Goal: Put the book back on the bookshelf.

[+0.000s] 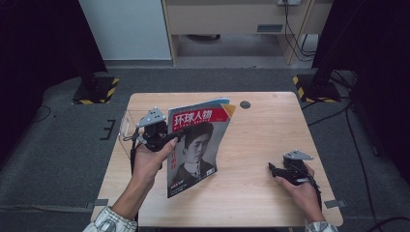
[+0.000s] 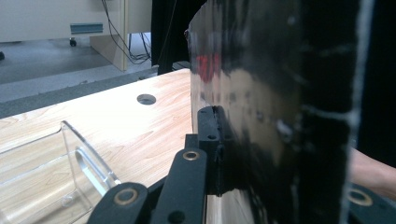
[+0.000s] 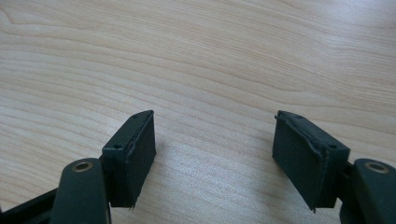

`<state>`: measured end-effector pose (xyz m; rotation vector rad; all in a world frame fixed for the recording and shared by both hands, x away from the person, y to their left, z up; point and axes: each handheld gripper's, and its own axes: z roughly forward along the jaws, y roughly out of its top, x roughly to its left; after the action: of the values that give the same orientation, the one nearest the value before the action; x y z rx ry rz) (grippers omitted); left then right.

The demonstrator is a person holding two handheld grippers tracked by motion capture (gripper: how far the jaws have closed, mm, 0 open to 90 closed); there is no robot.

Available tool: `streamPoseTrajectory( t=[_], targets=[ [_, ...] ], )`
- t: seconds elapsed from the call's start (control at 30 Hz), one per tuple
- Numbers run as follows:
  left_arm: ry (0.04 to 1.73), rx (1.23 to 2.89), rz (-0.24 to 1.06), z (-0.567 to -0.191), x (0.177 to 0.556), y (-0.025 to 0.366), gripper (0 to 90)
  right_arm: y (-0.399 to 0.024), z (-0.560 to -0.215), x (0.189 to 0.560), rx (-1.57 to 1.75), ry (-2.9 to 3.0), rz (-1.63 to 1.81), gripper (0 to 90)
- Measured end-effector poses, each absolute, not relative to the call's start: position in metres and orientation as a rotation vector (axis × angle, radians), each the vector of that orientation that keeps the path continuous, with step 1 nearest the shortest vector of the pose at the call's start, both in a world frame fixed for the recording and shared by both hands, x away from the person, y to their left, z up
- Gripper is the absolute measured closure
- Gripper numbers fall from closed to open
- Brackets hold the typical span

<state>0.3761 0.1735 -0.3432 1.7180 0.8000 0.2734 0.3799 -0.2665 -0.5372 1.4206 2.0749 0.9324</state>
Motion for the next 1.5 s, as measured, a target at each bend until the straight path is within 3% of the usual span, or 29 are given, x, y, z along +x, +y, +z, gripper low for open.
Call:
streamPoseTrajectory(
  t=[1.07, 1.5],
  targets=[
    [0.895, 1.659, 0.334, -0.357, 0.354, 0.243, 86.2, -0.266, -0.537, 0.379, 1.408, 2.081, 0.937, 30.7],
    [0.896, 1.651, 0.339, -0.355, 0.35, 0.253, 86.1, -0.267, -0.537, 0.379, 1.404, 2.082, 0.937, 30.7]
  ],
)
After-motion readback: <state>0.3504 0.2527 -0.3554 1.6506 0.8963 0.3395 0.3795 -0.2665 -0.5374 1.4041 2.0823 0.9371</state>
